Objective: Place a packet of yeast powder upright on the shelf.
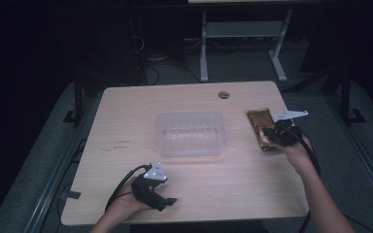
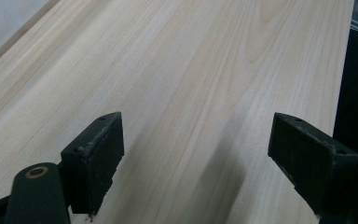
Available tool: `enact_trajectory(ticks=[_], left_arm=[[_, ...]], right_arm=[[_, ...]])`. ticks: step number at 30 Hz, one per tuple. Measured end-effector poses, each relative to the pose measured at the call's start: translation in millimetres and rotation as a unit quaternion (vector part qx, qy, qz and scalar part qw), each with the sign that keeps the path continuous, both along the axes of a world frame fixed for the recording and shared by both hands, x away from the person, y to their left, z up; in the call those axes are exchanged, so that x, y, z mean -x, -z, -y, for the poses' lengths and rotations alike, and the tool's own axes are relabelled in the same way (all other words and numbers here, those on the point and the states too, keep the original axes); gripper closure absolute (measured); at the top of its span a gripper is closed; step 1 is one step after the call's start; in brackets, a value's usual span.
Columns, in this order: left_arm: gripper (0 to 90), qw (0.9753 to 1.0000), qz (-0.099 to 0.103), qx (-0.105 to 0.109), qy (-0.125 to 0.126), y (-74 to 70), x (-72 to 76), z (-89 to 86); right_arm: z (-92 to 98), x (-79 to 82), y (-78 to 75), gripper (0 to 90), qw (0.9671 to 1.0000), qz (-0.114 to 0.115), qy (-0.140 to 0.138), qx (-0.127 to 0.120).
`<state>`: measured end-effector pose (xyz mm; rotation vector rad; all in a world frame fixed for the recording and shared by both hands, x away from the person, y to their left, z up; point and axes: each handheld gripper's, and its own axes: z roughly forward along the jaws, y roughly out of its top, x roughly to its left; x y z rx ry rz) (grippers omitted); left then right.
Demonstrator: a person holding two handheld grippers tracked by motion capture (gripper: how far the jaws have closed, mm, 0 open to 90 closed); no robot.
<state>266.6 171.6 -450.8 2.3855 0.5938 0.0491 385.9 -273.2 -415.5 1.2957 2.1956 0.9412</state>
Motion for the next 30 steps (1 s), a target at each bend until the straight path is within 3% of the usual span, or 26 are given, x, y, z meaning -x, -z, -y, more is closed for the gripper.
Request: enact_trajectory(ticks=[7, 9, 11, 13, 18, 21, 30], left_arm=[[17.7, 1.0, -0.004, 0.003, -0.004, 0.6, -0.4, 0.5], [17.7, 1.0, -0.004, 0.0, -0.001, 0.7, -0.6, 0.0], [17.7, 1.0, -0.004, -0.002, 0.001, 0.8, -0.9, 0.0], [17.7, 1.0, -0.004, -0.003, 0.003, 1.3, -1.0, 0.5], [17.7, 1.0, -0.005, 0.0, 0.004, 2.2, 0.0, 1.6], [17.7, 1.0, -0.006, -0.001, 0.004, 2.8, 0.0, 3.0], [17.8, 0.9999, -0.011, -0.003, 0.005, 4.6, -0.5, 2.9]], right_arm=[[12.4, -26.9, 11.0, 89.8, 0.9993, -0.011, 0.032, 0.015], [13.5, -32.9, 12.8, 89.7, 0.9992, -0.013, 0.037, 0.011], [12.7, -39.1, 14.9, 89.8, 0.9987, -0.017, 0.041, 0.026], [13.5, -44.7, 17.7, 89.8, 0.9987, -0.019, 0.043, 0.019], [14.9, -59.1, 26.6, 89.7, 0.9969, -0.035, 0.053, 0.047], [16.8, -64.7, 29.6, 89.7, 0.9963, -0.04, 0.06, 0.046], [13.6, -64.1, 35.5, 89.8, 0.9959, -0.064, 0.032, 0.054]])
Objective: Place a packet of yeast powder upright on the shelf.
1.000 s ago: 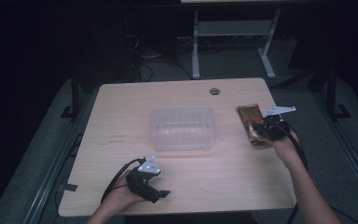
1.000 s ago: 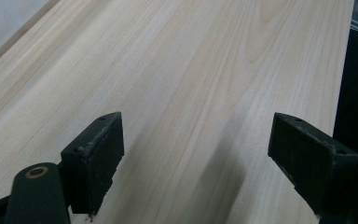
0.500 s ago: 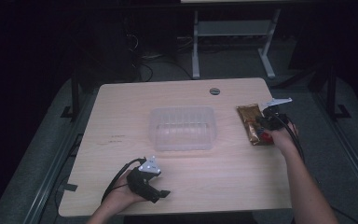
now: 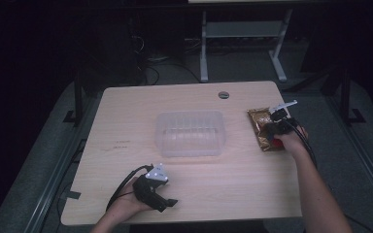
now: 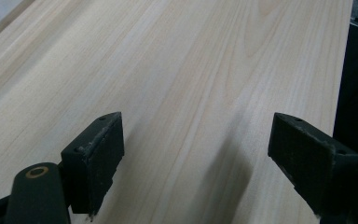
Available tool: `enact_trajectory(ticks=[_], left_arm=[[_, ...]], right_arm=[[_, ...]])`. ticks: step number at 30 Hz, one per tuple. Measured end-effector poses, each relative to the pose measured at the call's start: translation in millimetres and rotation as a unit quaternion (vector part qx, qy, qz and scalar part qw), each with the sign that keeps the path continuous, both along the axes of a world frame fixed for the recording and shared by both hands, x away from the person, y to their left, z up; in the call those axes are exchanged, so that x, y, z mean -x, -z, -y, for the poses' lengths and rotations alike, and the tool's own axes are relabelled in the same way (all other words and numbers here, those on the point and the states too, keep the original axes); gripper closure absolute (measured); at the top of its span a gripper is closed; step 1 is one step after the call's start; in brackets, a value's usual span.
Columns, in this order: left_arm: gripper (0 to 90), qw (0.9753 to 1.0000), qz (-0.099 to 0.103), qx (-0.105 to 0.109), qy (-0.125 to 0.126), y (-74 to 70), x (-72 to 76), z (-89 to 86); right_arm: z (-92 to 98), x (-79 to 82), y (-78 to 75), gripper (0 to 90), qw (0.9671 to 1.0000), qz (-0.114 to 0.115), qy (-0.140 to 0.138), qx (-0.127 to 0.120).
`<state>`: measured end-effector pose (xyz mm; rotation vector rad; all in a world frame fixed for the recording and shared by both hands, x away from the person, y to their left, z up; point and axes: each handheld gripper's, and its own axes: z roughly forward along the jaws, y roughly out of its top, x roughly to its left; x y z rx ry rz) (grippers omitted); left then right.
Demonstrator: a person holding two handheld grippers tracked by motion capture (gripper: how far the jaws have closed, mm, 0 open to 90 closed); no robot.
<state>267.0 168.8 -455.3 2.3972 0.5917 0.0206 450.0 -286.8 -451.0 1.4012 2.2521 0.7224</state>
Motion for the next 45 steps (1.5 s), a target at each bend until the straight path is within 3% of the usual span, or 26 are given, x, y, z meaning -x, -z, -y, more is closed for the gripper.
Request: enact_trajectory(ticks=[5, 17, 22, 24, 25, 28, 31, 33, 38, 41, 45], left_arm=[[17.8, 1.0, -0.001, -0.003, 0.006, 0.2, 1.5, 3.1], [17.8, 0.9999, -0.004, -0.005, 0.009, 1.1, 2.0, 2.7], [17.8, 0.9999, -0.004, -0.009, 0.014, 0.3, 2.4, 3.1], [17.8, 0.9999, -0.004, -0.009, 0.014, 0.4, 2.5, 3.3], [17.8, 0.9998, -0.005, -0.01, 0.014, 0.7, 2.2, 3.3], [17.8, 0.9999, -0.004, -0.009, 0.012, 0.9, 2.0, 3.1], [17.8, 0.9999, -0.005, -0.007, 0.009, 1.3, 1.6, 2.9], [17.8, 0.9999, -0.005, -0.01, 0.01, 1.2, 1.2, 2.7], [17.8, 0.9999, -0.005, -0.007, 0.008, 1.1, 2.1, 3.1], [17.8, 0.9999, -0.004, -0.01, 0.012, 0.4, 2.2, 2.9], [17.8, 0.9999, -0.003, -0.008, 0.01, 0.6, 2.4, 3.9]], right_arm=[[-4.8, 2.4, 3.2, 89.9, 0.9997, -0.015, -0.015, 0.01], [-19.2, 11.3, 3.8, 89.9, 0.9985, -0.021, -0.036, 0.036], [-16.8, 16.6, 2.5, 89.9, 0.999, -0.013, -0.037, 0.021], [-14.4, 16.8, 1.3, 89.9, 0.9993, -0.007, -0.031, 0.02], [-6.5, 15.5, -1.3, 89.9, 0.9995, 0.006, -0.01, 0.028], [8.3, 11.6, -3.5, 89.9, 0.9988, 0.012, 0.024, 0.04], [21.5, 8.6, -3.9, 89.9, 0.9977, 0.007, 0.048, 0.049], [26.2, 8.0, -2.0, 89.9, 0.9978, -0.004, 0.051, 0.042], [24.4, 12.6, 4.5, 89.9, 0.9982, -0.026, 0.028, 0.045], [25.0, 17.3, 5.3, 89.8, 0.9993, -0.031, 0.01, 0.02], [16.0, 25.4, 4.9, 89.8, 0.9988, -0.037, -0.03, 0.014]])
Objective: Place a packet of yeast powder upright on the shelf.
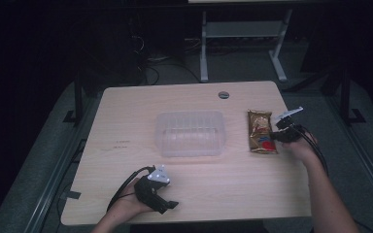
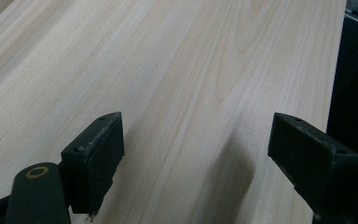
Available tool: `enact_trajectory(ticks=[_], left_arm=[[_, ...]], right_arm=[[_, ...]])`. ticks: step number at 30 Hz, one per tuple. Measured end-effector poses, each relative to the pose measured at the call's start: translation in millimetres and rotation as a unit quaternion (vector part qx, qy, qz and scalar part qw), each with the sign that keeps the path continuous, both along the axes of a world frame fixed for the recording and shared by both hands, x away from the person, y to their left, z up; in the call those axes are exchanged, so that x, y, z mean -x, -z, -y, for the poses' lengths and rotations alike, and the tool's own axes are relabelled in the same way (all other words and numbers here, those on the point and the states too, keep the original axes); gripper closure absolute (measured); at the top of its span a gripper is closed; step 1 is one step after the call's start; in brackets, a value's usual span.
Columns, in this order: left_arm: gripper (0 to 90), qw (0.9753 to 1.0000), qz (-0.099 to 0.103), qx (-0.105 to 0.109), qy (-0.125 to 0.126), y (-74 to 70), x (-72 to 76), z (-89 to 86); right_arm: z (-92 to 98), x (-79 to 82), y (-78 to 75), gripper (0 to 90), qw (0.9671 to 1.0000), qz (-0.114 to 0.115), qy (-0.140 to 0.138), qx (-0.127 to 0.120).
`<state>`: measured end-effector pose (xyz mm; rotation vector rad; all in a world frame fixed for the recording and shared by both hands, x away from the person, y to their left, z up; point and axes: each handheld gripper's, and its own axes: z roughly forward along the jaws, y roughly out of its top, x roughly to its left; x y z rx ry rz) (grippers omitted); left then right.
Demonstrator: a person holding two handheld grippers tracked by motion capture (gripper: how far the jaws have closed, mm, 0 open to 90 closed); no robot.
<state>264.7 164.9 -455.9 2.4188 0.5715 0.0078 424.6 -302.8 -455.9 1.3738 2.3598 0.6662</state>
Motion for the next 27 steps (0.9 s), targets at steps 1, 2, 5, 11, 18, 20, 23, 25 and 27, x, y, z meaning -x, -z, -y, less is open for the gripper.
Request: enact_trajectory(ticks=[1, 2, 5, 11, 18, 20, 23, 25, 27], left_arm=[[17.8, 1.0, 0.0, -0.001, 0.0, 0.0, 0.1, 0.2], [17.8, 1.0, -0.001, -0.001, 0.0, 0.1, 0.3, 0.4], [17.9, 1.0, -0.001, -0.003, 0.003, -0.3, 0.4, 0.8], [17.9, 1.0, -0.001, 0.0, -0.001, 0.3, 0.7, 0.8], [17.8, 1.0, 0.0, 0.001, -0.001, -0.2, 1.3, 0.2], [17.9, 1.0, 0.002, -0.001, 0.001, -0.8, 0.9, -0.5], [17.9, 1.0, 0.001, -0.002, 0.003, -0.5, 0.7, -0.8], [17.9, 1.0, 0.0, -0.003, 0.004, -0.1, 0.2, -0.7], [17.8, 1.0, 0.0, -0.003, 0.004, 0.0, 0.3, -0.4]], right_arm=[[-2.8, 2.1, 0.2, 89.9, 0.9999, 0.0, -0.014, -0.005], [-6.2, 4.5, 0.5, 89.9, 0.9996, 0.0, -0.026, -0.013], [-17.4, 8.6, 1.7, 89.8, 0.9981, -0.007, -0.059, -0.018], [-24.3, 3.1, -12.5, 89.8, 0.998, 0.027, -0.055, -0.015], [-40.2, -21.2, -21.1, 89.8, 0.9973, 0.029, -0.067, -0.004], [-41.9, -25.1, -17.8, 89.8, 0.9975, 0.025, -0.064, -0.015], [-45.6, -26.7, -9.5, 89.9, 0.9975, 0.01, -0.07, -0.008], [-49.2, -25.7, -8.2, 89.9, 0.9973, 0.002, -0.073, -0.01], [-51.9, -25.1, -7.3, 89.9, 0.9968, 0.001, -0.08, 0.002]])
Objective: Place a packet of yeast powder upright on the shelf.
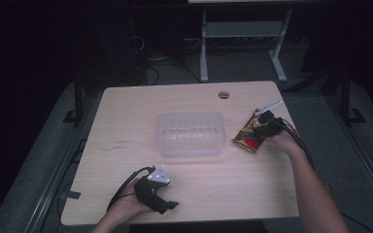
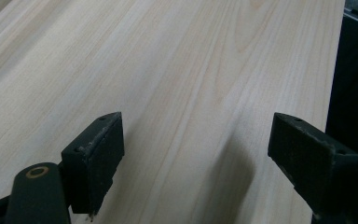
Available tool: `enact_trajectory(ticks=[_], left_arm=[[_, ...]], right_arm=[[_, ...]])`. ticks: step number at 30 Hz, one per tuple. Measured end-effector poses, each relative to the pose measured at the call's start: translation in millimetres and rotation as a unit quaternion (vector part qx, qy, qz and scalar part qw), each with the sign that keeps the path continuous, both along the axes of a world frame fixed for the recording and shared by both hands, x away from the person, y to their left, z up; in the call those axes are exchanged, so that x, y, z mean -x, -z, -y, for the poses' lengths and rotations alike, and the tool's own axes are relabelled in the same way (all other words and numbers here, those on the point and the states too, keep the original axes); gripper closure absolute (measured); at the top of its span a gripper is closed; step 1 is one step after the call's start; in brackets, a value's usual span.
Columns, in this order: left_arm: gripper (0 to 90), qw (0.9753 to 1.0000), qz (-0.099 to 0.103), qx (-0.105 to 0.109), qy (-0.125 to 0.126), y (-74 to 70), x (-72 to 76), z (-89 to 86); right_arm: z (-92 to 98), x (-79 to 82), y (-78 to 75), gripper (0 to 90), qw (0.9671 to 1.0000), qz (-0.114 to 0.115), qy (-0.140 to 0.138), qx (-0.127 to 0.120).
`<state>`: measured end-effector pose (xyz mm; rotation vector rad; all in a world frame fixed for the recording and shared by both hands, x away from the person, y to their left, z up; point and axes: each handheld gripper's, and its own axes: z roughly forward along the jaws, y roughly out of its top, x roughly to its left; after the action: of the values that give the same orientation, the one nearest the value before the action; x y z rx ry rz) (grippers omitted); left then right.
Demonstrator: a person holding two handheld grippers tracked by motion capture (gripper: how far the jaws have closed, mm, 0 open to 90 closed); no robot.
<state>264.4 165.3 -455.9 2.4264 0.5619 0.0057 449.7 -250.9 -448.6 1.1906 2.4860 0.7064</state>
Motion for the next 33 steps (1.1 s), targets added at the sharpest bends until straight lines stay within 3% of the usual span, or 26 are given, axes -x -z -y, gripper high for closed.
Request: enact_trajectory(ticks=[1, 12, 19, 24, 33], left_arm=[[17.9, 1.0, 0.0, 0.001, 0.0, -0.1, 0.3, 0.9], [17.9, 1.0, 0.0, 0.003, -0.001, 0.0, 1.4, 2.9], [17.9, 1.0, 0.003, 0.0, 0.002, -1.1, 1.3, 2.7], [17.9, 1.0, 0.004, 0.0, 0.003, -1.6, 1.3, 3.0], [17.9, 1.0, 0.009, 0.001, -0.002, -3.8, 1.3, 0.0]], right_arm=[[-5.0, 2.2, 0.4, 89.9, 0.9999, -0.002, -0.008, 0.012], [-21.1, 22.3, -1.2, 89.9, 0.9987, -0.013, -0.043, 0.026], [-26.8, 42.8, -0.2, 89.9, 0.9984, -0.018, -0.054, 0.001], [-35.0, 56.8, -1.5, 89.9, 0.9974, -0.022, -0.069, 0.006], [-55.2, 93.7, -2.2, 89.9, 0.9946, -0.032, -0.098, -0.009]])
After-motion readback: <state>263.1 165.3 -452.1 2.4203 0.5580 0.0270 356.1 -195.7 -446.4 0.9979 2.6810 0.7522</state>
